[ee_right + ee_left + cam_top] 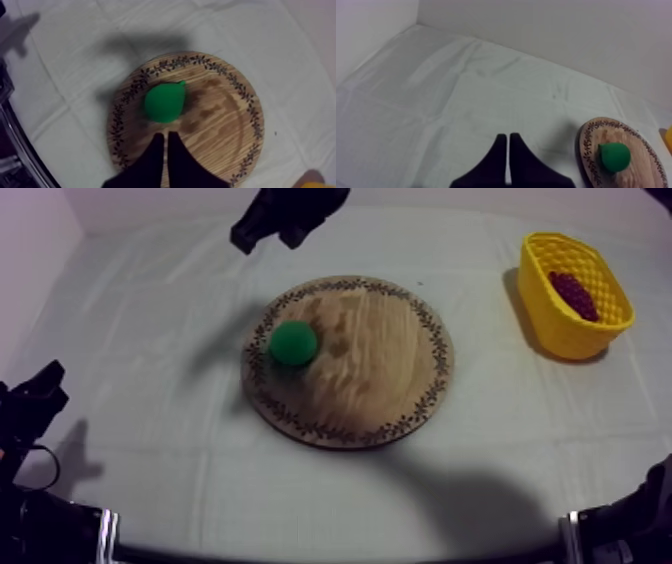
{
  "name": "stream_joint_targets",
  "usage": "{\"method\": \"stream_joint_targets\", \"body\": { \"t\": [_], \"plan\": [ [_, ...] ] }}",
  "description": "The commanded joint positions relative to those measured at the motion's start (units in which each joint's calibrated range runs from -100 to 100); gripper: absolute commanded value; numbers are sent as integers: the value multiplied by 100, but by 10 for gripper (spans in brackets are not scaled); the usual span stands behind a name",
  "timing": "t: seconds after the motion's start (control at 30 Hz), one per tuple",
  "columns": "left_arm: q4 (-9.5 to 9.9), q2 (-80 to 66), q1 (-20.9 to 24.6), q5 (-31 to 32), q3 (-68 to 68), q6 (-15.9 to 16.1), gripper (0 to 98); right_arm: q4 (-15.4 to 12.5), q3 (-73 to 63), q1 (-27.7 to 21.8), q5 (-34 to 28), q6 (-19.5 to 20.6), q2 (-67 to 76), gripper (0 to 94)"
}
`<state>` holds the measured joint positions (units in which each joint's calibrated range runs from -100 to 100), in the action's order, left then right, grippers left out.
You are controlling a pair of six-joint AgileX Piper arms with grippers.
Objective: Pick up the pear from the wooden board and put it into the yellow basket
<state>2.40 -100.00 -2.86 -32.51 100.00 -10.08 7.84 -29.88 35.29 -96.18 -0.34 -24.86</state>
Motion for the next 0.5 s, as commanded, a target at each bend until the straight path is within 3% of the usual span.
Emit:
{"method": "stream_joint_targets", "body": {
  "t": [0.0,0.17,0.47],
  "plan": [
    [2,0,0,1,0,-1,1,159,-26,86,-65,397,-107,3],
    [2,0,0,1,0,-1,1,417,39,278,-130,863,-397,3],
    [2,0,0,1,0,-1,1,378,-198,235,-163,1558,-990,2]
  ]
}}
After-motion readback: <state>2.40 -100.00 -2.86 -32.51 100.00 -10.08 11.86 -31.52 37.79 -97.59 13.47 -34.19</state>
